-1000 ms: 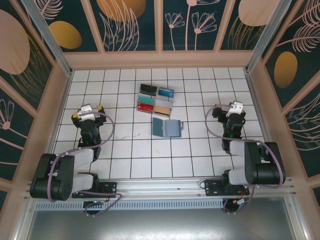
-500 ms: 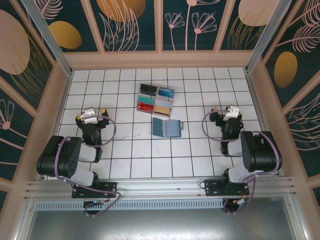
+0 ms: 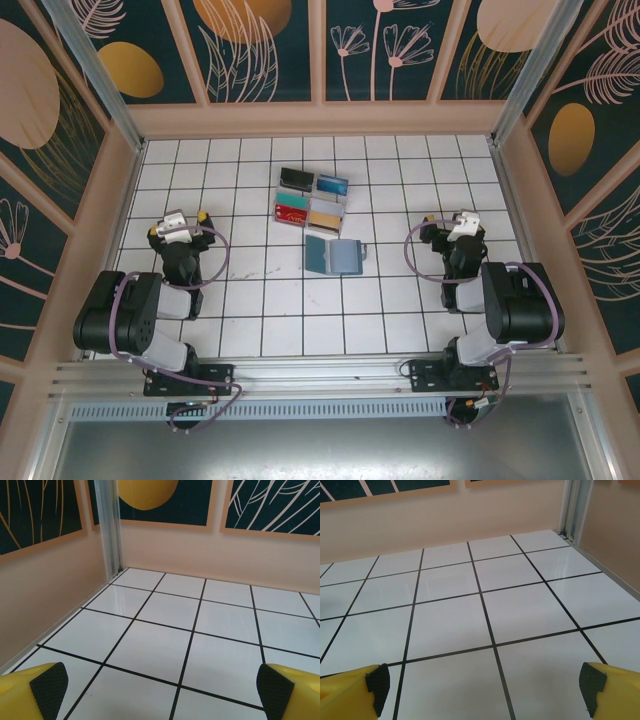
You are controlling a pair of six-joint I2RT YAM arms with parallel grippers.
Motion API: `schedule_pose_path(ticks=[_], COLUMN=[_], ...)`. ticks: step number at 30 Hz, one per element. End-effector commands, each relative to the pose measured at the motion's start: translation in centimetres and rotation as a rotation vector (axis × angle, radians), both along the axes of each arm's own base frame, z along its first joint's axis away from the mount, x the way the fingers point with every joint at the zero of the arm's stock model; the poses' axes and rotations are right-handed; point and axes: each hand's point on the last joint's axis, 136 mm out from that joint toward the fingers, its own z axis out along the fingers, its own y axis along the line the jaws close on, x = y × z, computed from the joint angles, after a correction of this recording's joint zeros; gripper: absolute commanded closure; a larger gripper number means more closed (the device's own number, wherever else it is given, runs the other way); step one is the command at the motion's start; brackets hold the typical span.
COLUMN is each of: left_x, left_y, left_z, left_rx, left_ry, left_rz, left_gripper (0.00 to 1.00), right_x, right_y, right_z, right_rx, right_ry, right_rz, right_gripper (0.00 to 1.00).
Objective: Take the credit cards out of the card holder
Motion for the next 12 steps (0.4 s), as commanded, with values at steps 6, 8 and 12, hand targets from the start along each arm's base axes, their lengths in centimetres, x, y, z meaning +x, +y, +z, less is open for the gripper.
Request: schedule_pose_path(ticks=[6,8,12], left_x=[0.68,0.66,0.52], left_y=[0.01,0.04,0.05], left_z=[0.27,0.28,0.42], left_rx=[-0.020,-0.021,-0.020], left_ry=[-0.008,-0.008,-0.016], left_rz=[-0.005,-0.006,-0.005], left_gripper=[0.01,0.01,0.01], right_x=[0.62,0.60,0.38], right_y=[-0.34,-0.33,0.39], right_z=[1.75,1.72,1.94], right_rx=[0.016,0.017,0.009], right_ry=[-0.070,-0.069,-0.082], right_rz=[-0.014,-0.013,0.030], right_gripper=[0.01,0.01,0.01])
